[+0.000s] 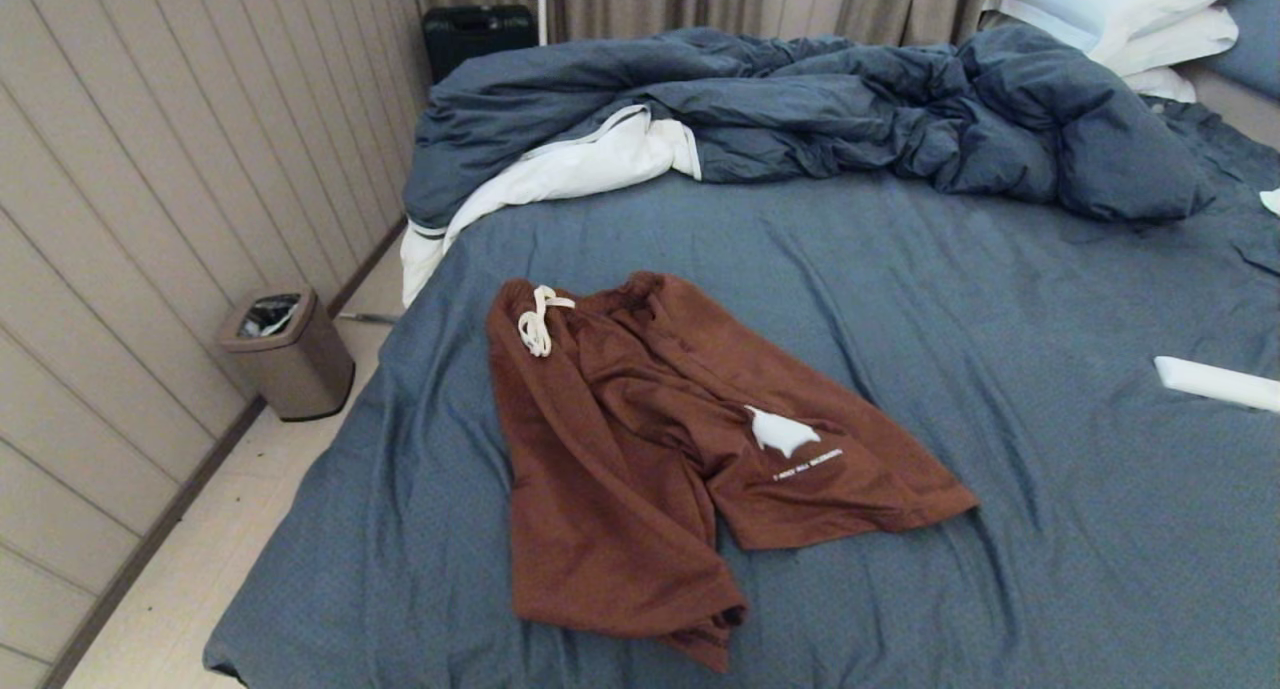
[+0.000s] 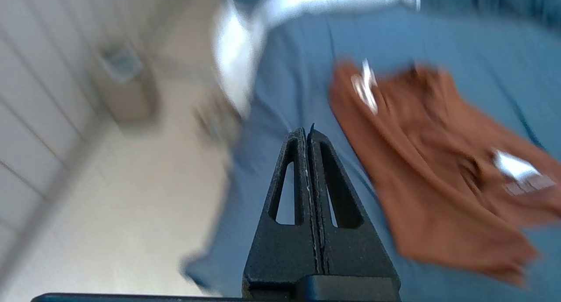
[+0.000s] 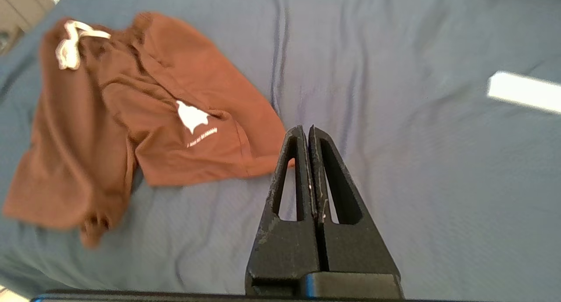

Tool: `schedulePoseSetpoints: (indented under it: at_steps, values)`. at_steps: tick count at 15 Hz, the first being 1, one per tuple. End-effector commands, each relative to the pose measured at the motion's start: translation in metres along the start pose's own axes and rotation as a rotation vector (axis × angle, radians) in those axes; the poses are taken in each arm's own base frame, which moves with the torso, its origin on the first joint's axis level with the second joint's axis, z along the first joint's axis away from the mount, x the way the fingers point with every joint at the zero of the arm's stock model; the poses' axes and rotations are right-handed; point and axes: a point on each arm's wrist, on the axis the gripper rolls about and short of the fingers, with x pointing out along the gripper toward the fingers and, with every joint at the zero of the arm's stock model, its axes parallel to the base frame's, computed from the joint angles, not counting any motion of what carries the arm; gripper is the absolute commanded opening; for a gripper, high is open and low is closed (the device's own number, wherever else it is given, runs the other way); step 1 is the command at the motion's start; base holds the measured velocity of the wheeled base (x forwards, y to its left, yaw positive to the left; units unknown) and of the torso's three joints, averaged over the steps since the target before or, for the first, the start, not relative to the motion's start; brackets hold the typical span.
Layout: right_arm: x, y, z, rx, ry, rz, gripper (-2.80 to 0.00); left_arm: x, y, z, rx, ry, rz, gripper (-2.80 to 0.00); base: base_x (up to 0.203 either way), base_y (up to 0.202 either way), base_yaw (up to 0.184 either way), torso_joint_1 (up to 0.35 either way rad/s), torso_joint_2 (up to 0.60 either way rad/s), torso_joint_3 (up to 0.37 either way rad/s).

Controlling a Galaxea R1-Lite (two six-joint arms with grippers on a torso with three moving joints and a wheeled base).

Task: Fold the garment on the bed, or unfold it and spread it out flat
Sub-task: Fold the brown shorts

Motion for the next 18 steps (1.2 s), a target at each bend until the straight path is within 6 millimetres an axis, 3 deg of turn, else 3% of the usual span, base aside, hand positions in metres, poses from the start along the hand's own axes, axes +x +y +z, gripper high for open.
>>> schedulePoseSetpoints:
  at_steps: [1, 3, 5, 7, 9, 12, 16, 18]
  values:
    - [0.117, 0.001, 0.018, 0.040, 0.289, -0.007, -2.80, 0.101, 0.004, 0.013, -0.069, 0.323, -0.017, -2.80, 0.000, 0.000, 0.000, 0.000, 0.00, 0.000]
    - [0.188, 0.009, 0.024, 0.099, 0.418, 0.005, -2.80, 0.157, 0.006, 0.007, -0.126, 0.486, -0.044, -2.80, 0.000, 0.000, 0.000, 0.000, 0.00, 0.000]
    - [0.246, 0.025, 0.025, 0.159, 0.538, 0.025, -2.80, 0.209, 0.000, -0.007, -0.151, 0.613, -0.085, -2.80, 0.000, 0.000, 0.000, 0.000, 0.00, 0.000]
    - [0.275, 0.046, 0.018, 0.216, 0.653, 0.064, -2.80, 0.257, -0.015, -0.023, -0.145, 0.675, -0.142, -2.80, 0.000, 0.000, 0.000, 0.000, 0.00, 0.000]
    - [0.274, 0.053, 0.014, 0.274, 0.715, 0.138, -2.80, 0.304, -0.037, -0.035, -0.128, 0.668, -0.226, -2.80, 0.000, 0.000, 0.000, 0.000, 0.00, 0.000]
    - [0.261, 0.052, 0.024, 0.287, 0.688, 0.177, -2.80, 0.351, -0.077, -0.040, -0.118, 0.619, -0.374, -2.80, 0.000, 0.000, 0.000, 0.000, 0.00, 0.000]
    - [0.239, 0.051, 0.039, 0.279, 0.615, 0.219, -2.80, 0.387, -0.104, -0.056, -0.132, 0.622, -0.442, -2.80, 0.000, 0.000, 0.000, 0.000, 0.00, 0.000]
    - [0.244, 0.052, 0.038, 0.270, 0.598, 0.236, -2.80, 0.398, -0.106, -0.064, -0.144, 0.633, -0.435, -2.80, 0.000, 0.000, 0.000, 0.000, 0.00, 0.000]
